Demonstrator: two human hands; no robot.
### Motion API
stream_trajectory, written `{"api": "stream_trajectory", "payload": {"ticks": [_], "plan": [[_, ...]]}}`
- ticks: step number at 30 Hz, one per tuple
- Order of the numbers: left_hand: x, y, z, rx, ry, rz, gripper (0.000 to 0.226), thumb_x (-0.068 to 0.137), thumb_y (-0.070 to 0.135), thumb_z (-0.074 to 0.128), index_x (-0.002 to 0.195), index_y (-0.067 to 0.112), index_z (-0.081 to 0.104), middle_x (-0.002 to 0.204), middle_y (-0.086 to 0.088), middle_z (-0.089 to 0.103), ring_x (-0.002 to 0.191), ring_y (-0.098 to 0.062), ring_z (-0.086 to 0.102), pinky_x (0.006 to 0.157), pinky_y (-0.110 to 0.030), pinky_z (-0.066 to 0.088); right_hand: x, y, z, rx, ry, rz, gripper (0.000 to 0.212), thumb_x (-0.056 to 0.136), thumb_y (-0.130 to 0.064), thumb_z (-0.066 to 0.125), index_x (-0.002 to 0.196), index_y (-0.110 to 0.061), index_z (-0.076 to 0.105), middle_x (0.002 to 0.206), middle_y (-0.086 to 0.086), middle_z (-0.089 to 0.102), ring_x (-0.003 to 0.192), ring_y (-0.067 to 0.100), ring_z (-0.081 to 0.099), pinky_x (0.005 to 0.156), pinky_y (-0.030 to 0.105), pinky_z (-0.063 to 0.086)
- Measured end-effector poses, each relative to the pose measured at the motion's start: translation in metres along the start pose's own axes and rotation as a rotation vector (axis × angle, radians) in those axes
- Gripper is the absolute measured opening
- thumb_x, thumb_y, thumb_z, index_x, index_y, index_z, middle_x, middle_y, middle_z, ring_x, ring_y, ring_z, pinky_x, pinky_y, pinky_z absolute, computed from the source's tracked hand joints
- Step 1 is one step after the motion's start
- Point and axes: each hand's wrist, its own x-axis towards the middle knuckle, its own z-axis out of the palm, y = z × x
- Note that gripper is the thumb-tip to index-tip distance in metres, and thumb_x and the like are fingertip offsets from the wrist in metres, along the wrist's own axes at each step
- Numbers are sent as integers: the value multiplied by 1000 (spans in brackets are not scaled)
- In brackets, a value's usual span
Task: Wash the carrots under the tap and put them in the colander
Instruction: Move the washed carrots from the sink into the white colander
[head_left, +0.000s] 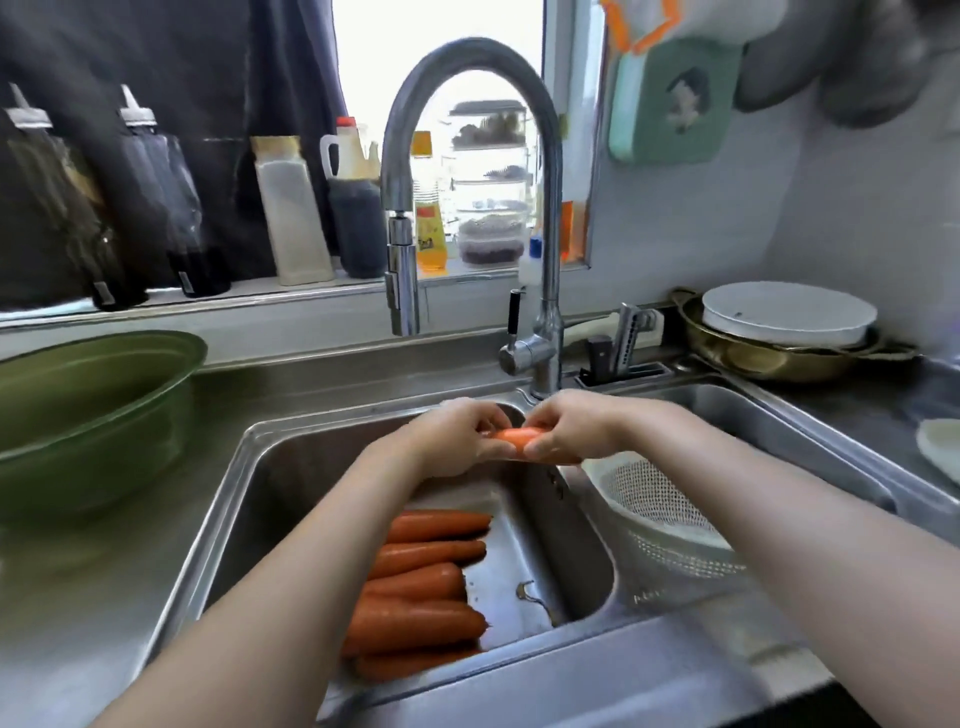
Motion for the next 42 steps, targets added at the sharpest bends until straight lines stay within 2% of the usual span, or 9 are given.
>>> {"api": "stream_trajectory", "payload": {"ticks": [3, 7, 12, 15, 21, 25, 30, 38, 42], "plan": [[31, 45, 6, 65, 59, 111, 41, 93, 37, 73, 132, 27, 68, 119, 0, 61, 108, -19, 59, 92, -28, 44, -28, 40, -35, 9, 73, 65, 26, 97, -37, 68, 121, -28, 68, 101, -2, 70, 92, 15, 69, 83, 33, 58], [76, 96, 43, 260, 0, 196, 44, 95, 43, 67, 137, 31, 62, 129, -2, 57, 124, -26, 50, 108, -44, 42, -48, 106, -49, -76, 47, 255, 36, 94, -41, 71, 123, -22, 65, 109, 3, 70, 96, 19, 71, 86, 38, 62], [115, 124, 101, 308, -288, 144, 46, 100, 46, 56, 142, 28, 58, 140, -1, 61, 129, -25, 56, 110, -42, 44, -53, 166, -18, -203, -43, 433, 47, 85, -50, 77, 119, -19, 69, 109, 4, 70, 95, 24, 71, 86, 43, 62], [127, 121, 125, 333, -400, 97, 39, 99, 52, 53, 129, 32, 68, 126, 3, 67, 118, -22, 61, 104, -40, 47, -49, 181, 3, -159, -127, 468, 53, 85, -50, 76, 125, -16, 66, 113, 6, 70, 97, 25, 71, 90, 43, 60], [130, 110, 134, 295, -378, 94, 33, 99, 51, 58, 122, 32, 72, 121, 5, 71, 113, -19, 63, 103, -36, 49, -35, 187, 19, -22, -172, 416, 16, 97, -26, 70, 108, -15, 67, 100, 4, 69, 93, 26, 74, 79, 43, 65], [126, 92, 120, 262, -152, 189, 23, 97, 41, 63, 111, 28, 75, 113, 3, 72, 109, -21, 64, 97, -37, 51, -30, 170, 6, 21, -111, 359, 14, 100, -26, 62, 109, -19, 71, 98, 0, 70, 95, 22, 75, 82, 42, 64], [100, 59, 87, 143, 133, 182, 12, 96, 24, 60, 102, 18, 68, 101, 1, 65, 95, -18, 57, 81, -31, 45, -15, 118, -7, 94, 20, 228, 12, 99, -22, 60, 102, -24, 72, 104, 7, 75, 76, 20, 74, 62, 31, 58], [32, -43, 43, 168, 9, -162, 5, 94, 32, 61, 98, 30, 62, 107, 2, 71, 98, -21, 63, 85, -35, 51, 39, -6, 33, 31, 7, 31, 16, 96, -19, 58, 90, -28, 70, 100, 11, 78, 68, 19, 69, 75, 36, 61], [1, -95, 37, 170, -181, -335, 28, 98, 36, 62, 124, 28, 67, 126, 2, 68, 111, -19, 62, 97, -36, 52, 69, -45, 71, 13, -101, 29, 17, 98, -19, 63, 111, -20, 74, 107, 7, 76, 86, 21, 73, 80, 36, 62]]}}
